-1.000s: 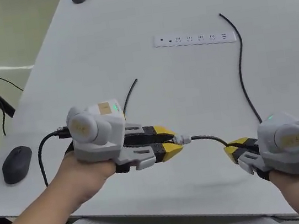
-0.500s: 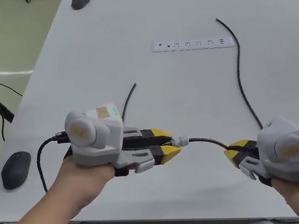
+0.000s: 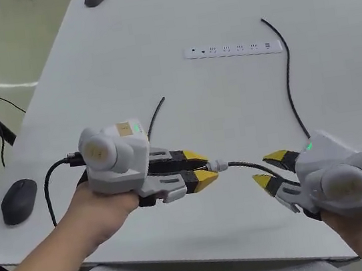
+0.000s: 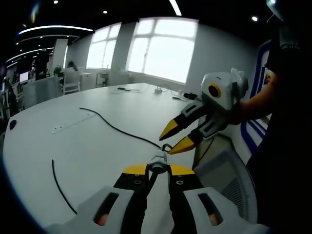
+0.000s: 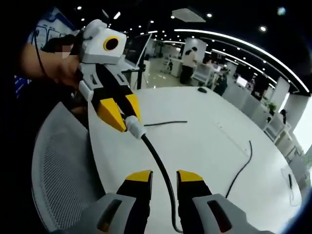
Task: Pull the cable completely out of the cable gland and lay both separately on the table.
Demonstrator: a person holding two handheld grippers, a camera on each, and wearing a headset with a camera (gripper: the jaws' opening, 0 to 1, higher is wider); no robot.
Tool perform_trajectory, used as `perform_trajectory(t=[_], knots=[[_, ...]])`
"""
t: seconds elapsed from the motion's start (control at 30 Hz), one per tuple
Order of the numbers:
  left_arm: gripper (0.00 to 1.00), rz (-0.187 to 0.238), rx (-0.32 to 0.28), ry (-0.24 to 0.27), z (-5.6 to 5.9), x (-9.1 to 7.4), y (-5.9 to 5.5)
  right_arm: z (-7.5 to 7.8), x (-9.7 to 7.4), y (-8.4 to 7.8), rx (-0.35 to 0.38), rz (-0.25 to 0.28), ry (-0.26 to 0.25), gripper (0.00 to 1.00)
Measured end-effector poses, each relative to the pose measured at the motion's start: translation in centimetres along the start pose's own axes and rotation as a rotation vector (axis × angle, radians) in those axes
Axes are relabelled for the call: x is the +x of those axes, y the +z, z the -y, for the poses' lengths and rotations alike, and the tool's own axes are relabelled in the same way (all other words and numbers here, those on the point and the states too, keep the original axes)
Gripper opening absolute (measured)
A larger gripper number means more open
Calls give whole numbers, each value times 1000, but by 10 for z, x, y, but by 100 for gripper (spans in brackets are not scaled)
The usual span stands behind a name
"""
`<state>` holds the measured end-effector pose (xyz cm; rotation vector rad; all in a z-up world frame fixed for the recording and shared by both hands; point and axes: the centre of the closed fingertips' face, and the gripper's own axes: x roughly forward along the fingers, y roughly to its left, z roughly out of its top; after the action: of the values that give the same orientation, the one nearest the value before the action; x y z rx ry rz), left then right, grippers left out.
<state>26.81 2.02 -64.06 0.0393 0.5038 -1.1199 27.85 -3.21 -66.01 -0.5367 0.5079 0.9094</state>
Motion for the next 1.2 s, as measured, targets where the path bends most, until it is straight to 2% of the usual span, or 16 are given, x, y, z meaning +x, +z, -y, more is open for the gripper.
perform_trajectory(t=[0.13,0.27,0.57,0.83,1.2], knots=[[15,-2,0,-3,0,0,-1,-10,5,11,-55,5,24,16],[15,-4,4,-10,1,0,-2,-15,11,14,-121,-6,31,15],[15,-14,16,-20,3,1,-5,-18,14,22,-165,-5,48,10],[15,-28,35,-29,5,4,-7,-25,16,22,-186,-10,66,3],[15,-24,37,-26,4,2,-6,-25,17,21,-114,-16,76,1]])
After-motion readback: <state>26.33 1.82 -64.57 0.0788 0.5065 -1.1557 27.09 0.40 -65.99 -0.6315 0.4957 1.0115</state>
